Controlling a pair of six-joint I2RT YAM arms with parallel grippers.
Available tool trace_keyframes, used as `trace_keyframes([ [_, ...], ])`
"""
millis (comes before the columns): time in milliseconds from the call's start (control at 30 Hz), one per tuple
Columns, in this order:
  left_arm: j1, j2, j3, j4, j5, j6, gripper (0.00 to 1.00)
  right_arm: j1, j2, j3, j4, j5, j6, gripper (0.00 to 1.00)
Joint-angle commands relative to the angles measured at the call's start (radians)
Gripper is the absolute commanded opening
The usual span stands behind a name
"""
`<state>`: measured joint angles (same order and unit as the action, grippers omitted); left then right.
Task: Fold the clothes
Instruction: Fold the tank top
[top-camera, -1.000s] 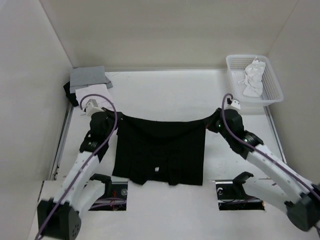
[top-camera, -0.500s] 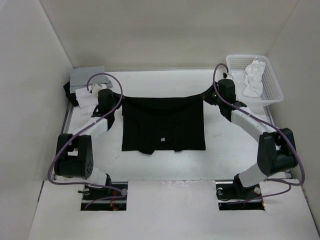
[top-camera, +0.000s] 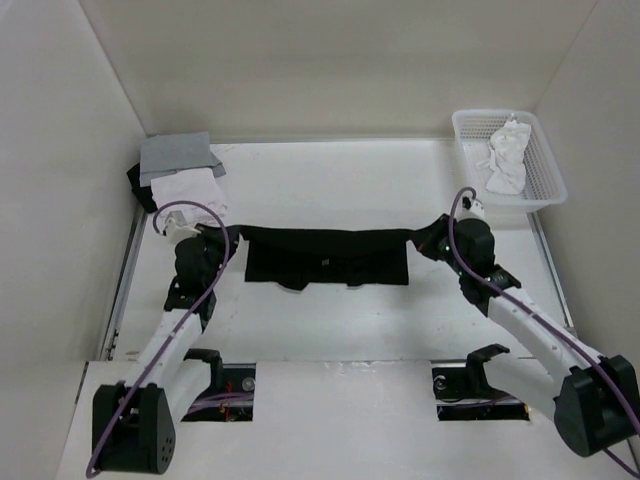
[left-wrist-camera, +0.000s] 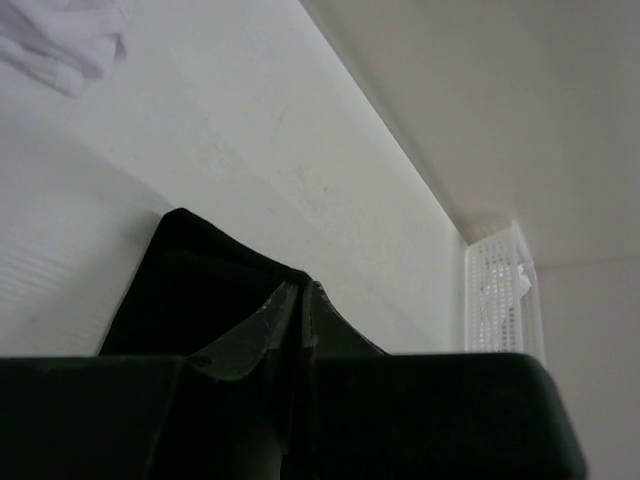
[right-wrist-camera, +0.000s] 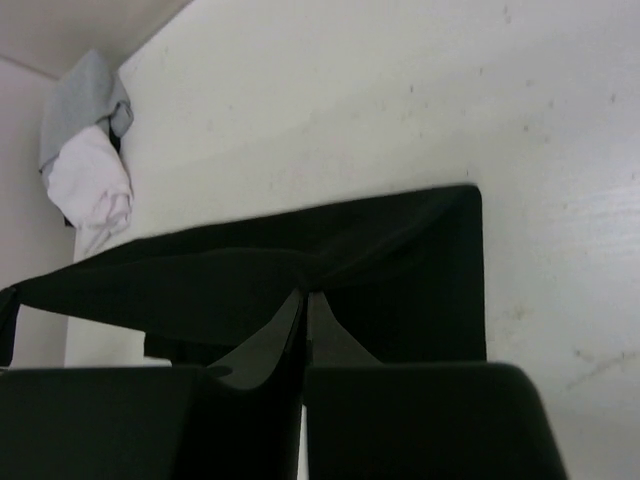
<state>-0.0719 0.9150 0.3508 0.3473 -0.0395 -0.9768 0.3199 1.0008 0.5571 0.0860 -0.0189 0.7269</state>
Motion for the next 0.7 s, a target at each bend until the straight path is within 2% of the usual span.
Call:
trace_keyframes([
  [0, 0.011, -0.111, -0.067, -0.025, 0.056, 0.013, 0.04, 0.044, -0.065, -0.072, -0.003, 0.034, 0.020, 0.02],
  [300, 0.030, -0.381, -0.288, -0.200, 0.090, -0.005, 0.06, 0.112, -0.192, -0.322, -0.038, 0.089, 0.187, 0.04],
  [333, 0.040, -0.416, -0.302, -0.230, 0.090, -0.016, 0.09, 0.113, -0.200, -0.338, -0.043, 0.094, 0.215, 0.08],
  [467, 0.093, -0.543, -0.311, -0.346, 0.086, -0.049, 0.34, 0.115, -0.225, -0.373, -0.048, 0.122, 0.263, 0.43],
  [567, 0.094, -0.547, -0.259, -0.352, 0.058, -0.051, 0.38, 0.100, -0.206, -0.339, -0.042, 0.126, 0.223, 0.59],
  [667, 0.022, -0.480, -0.208, -0.276, 0.012, -0.062, 0.38, 0.055, -0.096, -0.278, -0.003, 0.122, 0.160, 0.66],
])
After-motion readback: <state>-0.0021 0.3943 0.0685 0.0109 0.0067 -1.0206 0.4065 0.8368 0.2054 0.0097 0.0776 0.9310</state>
